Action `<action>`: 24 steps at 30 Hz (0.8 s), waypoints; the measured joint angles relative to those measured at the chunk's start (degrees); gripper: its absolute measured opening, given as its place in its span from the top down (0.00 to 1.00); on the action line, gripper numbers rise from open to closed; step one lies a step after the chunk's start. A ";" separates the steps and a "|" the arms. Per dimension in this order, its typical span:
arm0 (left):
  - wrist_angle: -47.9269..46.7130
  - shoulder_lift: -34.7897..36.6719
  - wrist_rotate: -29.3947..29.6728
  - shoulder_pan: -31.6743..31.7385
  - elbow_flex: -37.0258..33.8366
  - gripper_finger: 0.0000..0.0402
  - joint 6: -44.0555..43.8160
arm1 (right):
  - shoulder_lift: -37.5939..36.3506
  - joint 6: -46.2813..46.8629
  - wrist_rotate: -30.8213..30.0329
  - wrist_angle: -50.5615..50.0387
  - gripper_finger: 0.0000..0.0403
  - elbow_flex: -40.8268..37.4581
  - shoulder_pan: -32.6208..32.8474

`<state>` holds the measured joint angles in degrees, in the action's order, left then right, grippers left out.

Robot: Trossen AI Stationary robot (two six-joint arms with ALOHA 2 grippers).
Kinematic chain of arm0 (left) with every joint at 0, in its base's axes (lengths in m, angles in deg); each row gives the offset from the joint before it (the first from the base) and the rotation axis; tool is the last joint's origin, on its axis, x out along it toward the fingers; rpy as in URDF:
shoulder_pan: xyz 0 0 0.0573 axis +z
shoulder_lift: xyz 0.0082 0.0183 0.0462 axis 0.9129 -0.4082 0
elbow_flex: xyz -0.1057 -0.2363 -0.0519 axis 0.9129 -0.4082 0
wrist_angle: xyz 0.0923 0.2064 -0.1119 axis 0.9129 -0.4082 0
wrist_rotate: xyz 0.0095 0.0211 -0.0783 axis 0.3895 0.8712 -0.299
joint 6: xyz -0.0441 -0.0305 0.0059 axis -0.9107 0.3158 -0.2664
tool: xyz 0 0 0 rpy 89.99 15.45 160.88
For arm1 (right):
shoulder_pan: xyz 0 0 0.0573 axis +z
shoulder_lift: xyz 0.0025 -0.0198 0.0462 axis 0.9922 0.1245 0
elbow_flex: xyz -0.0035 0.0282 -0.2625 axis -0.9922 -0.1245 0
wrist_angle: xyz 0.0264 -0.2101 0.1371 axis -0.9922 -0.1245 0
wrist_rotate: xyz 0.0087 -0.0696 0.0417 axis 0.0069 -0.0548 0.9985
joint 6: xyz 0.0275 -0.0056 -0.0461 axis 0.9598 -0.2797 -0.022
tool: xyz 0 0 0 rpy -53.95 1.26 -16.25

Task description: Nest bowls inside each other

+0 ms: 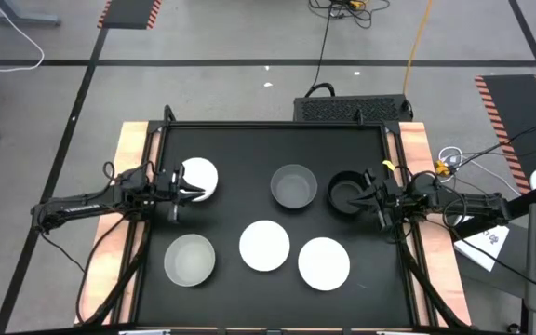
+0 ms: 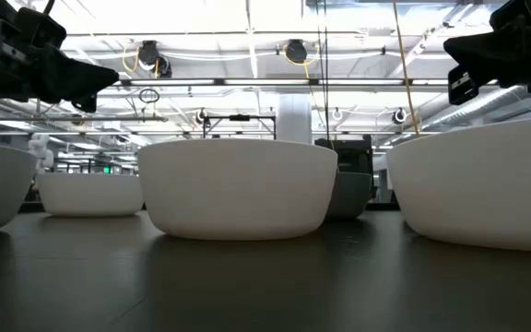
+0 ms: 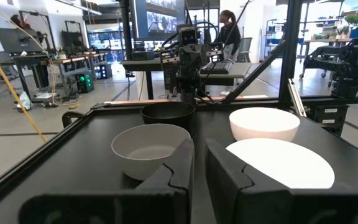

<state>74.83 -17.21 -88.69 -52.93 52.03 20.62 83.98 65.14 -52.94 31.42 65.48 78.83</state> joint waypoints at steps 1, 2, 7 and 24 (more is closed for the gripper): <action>0.02 0.01 -0.01 0.00 0.00 0.90 0.00 | 0.00 0.01 -0.01 0.00 0.99 -0.04 -0.01; 0.02 0.00 -0.02 0.01 0.00 0.90 0.00 | 0.01 0.01 -0.02 -0.01 0.99 -0.04 -0.01; 0.00 0.00 -0.02 0.01 0.02 0.90 0.02 | 0.00 -0.28 -0.02 0.03 0.99 -0.02 0.01; 6.75 -0.02 -0.02 0.01 0.00 0.90 -3.09 | 0.01 -1.91 -0.01 0.66 0.99 -0.02 0.00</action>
<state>81.58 -17.22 -88.71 -52.92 52.03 17.53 83.99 63.22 -52.95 32.08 65.45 78.83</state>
